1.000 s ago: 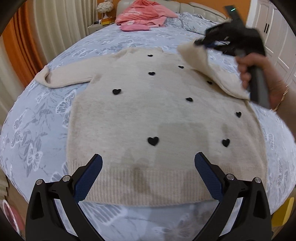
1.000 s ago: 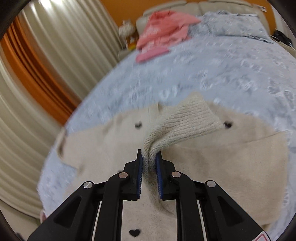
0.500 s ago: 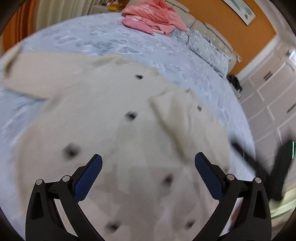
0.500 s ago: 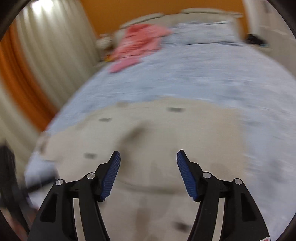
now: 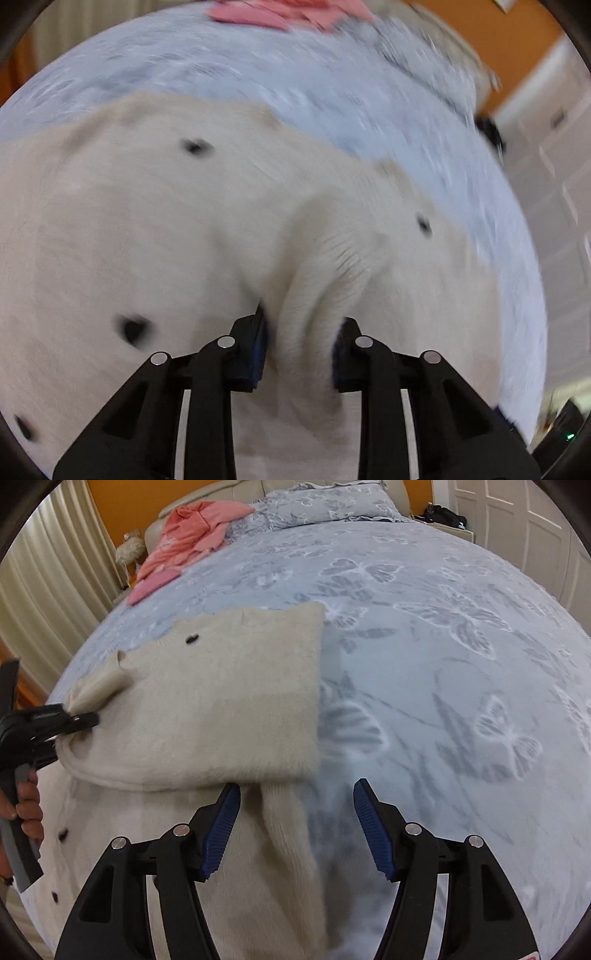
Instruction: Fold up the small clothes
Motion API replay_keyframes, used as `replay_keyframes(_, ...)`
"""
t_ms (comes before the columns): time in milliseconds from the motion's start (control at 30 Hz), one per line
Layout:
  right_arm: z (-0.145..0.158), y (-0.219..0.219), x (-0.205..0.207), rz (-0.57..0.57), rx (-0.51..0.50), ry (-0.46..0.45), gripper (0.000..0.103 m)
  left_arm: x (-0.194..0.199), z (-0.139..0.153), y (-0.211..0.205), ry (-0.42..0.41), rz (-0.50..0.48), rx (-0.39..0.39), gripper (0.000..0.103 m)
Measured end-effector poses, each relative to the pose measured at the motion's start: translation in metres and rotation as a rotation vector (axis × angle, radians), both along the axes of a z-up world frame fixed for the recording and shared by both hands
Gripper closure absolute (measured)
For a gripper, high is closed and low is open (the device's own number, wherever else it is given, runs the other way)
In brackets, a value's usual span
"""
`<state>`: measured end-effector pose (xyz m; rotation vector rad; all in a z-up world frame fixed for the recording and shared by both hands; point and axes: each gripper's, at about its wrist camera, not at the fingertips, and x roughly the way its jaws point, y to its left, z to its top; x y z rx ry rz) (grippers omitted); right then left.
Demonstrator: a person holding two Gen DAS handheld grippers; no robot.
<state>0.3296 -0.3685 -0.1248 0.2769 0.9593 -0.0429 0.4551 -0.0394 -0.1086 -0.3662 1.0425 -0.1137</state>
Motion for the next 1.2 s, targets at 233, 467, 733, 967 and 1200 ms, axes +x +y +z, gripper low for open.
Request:
replay_keyframes(233, 0.012, -0.008, 0.013, -0.05, 0.156, -0.098, 0.089, 0.0, -0.005, 0.051, -0.09, 0.097, 0.005, 0.079)
replay_keyframes(467, -0.013, -0.011, 0.001, -0.033, 0.169, -0.02, 0.088, -0.016, -0.024, 0.065, -0.088, 0.121, -0.058, 0.078)
replay_keyframes(733, 0.018, -0.001, 0.001, -0.018, 0.126, -0.108, 0.087, -0.016, 0.01, 0.079, -0.245, 0.138, -0.1, 0.094)
replay_keyframes(967, 0.012, -0.014, -0.019, -0.062, 0.079, -0.025, 0.07, -0.035, -0.035, 0.104, -0.196, 0.188, -0.113, 0.092)
replay_keyframes(1200, 0.059, -0.01, 0.06, 0.003, 0.016, -0.113, 0.052, -0.041, -0.046, 0.117, -0.245, 0.208, -0.25, 0.091)
